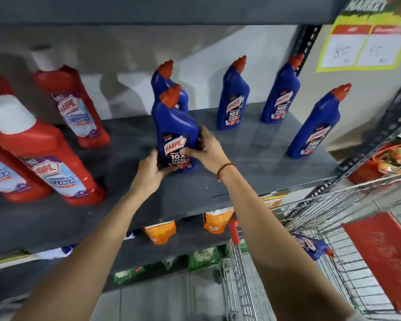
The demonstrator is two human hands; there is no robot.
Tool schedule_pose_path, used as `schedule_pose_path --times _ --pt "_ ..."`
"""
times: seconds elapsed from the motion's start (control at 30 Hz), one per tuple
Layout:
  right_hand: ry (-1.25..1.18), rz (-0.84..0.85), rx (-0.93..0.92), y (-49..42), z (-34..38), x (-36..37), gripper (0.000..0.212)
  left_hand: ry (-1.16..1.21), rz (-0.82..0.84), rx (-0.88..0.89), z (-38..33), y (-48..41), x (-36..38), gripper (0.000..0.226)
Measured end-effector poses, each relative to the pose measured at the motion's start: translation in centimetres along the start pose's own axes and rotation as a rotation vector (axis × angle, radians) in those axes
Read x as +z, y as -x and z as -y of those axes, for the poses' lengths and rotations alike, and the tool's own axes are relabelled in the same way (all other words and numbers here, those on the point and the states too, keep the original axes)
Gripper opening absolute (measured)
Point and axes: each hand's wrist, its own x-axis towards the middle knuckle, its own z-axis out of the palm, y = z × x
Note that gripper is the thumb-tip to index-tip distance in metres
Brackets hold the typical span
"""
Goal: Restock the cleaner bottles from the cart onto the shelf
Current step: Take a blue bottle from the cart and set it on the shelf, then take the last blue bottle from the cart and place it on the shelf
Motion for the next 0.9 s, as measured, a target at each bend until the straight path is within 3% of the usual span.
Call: schedule_pose_path --times 0.2,0.3,0.37,0.43,0.5,0.57,0.7,0.8,0.9 --pt "-0.010 -0.020 0.039 0.5 -0.8 0.5 0.059 -0.023 -0.035 -0.006 1.0 0.0 0.7 0.045" --pt "-0.009 -0.045 0.030 1.2 -0.6 0.0 0.063 -0.056 -0.107 -0.019 0.9 0.4 1.0 0.055" --pt "-0.046 -0.132 0.049 2.3 -0.9 -1.0 0.064 -0.034 -0.294 -0.029 0.2 1.8 2.0 0.066" --pt "-0.116 -0.283 0.069 4.3 -1.6 -3.0 0.055 0.043 -0.472 -0.003 -1.6 4.4 4.1 0.061" --pt "-0.144 -0.442 0.067 6.9 -3.2 -5.5 0.040 0.095 -0.485 0.084 -3.8 7.1 6.8 0.048" --pt "-0.177 -0.606 0.092 9.9 -5.4 -8.5 0.028 0.101 -0.330 0.187 -5.5 8.9 10.4 0.038" --pt "-0.201 -0.871 0.271 15.6 -10.9 -14.2 0.020 0.111 0.173 0.293 -7.5 9.3 18.3 0.032" --pt "-0.126 -0.961 0.470 19.0 -15.9 -17.5 0.014 0.014 0.525 0.281 -8.3 8.8 24.6 0.035" --pt "-0.042 -0.989 0.719 22.4 -22.0 -19.9 0.013 -0.175 0.751 0.292 -7.8 8.0 31.8 0.041"
